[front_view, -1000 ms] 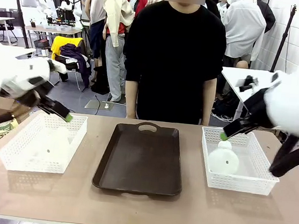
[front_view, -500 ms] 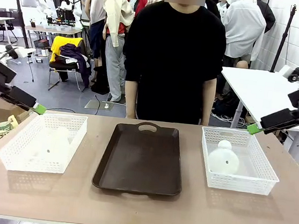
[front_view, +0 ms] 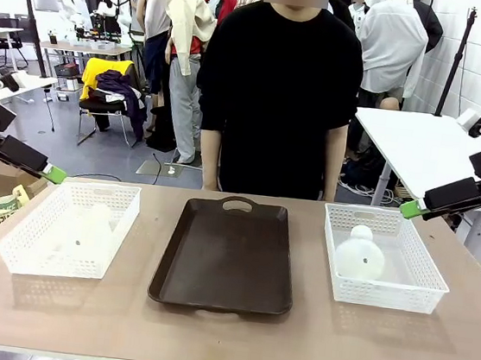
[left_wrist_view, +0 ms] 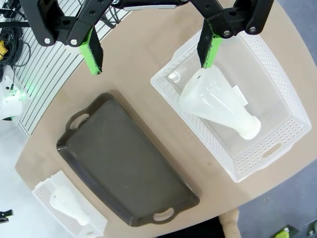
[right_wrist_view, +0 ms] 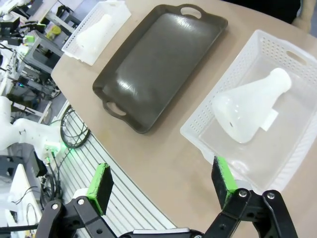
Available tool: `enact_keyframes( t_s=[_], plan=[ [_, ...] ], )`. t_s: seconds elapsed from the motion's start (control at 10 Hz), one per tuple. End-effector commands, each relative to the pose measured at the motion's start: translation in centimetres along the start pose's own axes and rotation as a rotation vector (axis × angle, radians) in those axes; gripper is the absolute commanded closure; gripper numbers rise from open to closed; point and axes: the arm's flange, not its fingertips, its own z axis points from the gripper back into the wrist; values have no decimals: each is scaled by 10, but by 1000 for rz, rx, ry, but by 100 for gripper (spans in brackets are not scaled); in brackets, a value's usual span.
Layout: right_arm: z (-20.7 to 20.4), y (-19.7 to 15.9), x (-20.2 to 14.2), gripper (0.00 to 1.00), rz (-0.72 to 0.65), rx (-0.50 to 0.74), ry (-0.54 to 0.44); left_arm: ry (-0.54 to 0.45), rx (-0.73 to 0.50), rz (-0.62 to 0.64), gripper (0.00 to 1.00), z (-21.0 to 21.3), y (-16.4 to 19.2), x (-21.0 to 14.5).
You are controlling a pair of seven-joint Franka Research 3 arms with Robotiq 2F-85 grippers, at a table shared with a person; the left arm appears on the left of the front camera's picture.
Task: Prepare the laboratory tools.
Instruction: Pick up the Big flask that the person points to.
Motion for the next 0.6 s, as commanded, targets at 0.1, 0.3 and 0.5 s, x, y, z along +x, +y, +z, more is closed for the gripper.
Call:
enact_keyframes(
  t_s=[0.1,0.3,0.5],
  plan=[
    [-7,-3,-2,0,17,26,-5,-8,-21,-29,0,0,0,-1],
    [-10,-6,-4,0,12,38,-6,-14,-23,-28,0,0,-2,-2],
    [-9,-5,-4,0,20,35,-6,-27,-22,-37,0,2,-5,0]
  ],
)
